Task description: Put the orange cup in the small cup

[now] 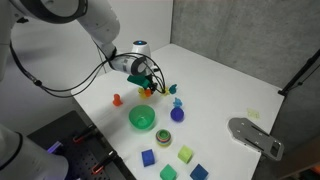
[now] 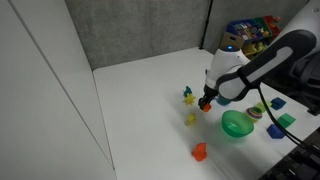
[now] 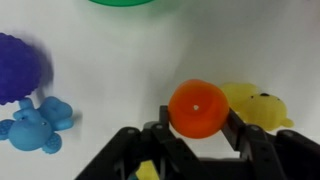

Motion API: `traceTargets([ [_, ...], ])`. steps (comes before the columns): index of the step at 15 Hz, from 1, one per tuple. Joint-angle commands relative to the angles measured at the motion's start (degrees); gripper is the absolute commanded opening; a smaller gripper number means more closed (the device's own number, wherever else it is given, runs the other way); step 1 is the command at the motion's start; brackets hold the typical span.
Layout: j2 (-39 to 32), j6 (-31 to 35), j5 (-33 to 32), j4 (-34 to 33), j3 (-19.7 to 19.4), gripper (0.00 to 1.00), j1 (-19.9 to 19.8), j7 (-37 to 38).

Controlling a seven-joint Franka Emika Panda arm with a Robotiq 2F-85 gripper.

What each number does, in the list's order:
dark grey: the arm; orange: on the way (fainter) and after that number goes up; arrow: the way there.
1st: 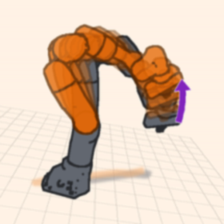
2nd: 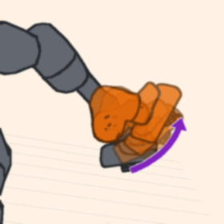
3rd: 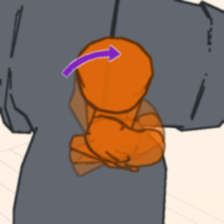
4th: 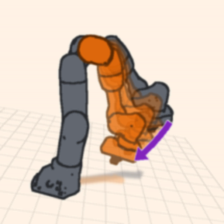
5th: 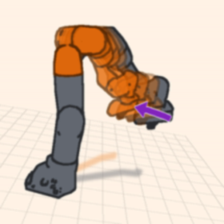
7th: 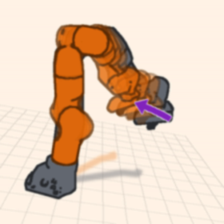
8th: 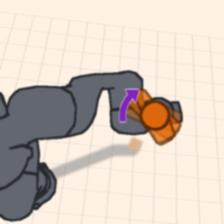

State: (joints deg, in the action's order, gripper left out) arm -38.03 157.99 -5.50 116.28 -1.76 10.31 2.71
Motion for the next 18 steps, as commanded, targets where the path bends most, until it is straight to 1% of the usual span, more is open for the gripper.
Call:
traceTargets([
  [1,3.8,-4.3,1.2,0.6,-0.1,0.3,-3.9,-0.2],
  [7,7.3,-7.5,2.6,2.2,-1.1,0.3,-12.7,-2.9],
  [12,8.9,-8.8,5.9,4.6,-0.8,0.3,-20.1,-7.6],
  [15,10.2,-8.5,7.5,7.3,-1.2,0.3,-23.2,-10.6],
  [18,12.0,-8.0,7.8,10.8,-1.7,0.3,-25.3,-12.7],
])
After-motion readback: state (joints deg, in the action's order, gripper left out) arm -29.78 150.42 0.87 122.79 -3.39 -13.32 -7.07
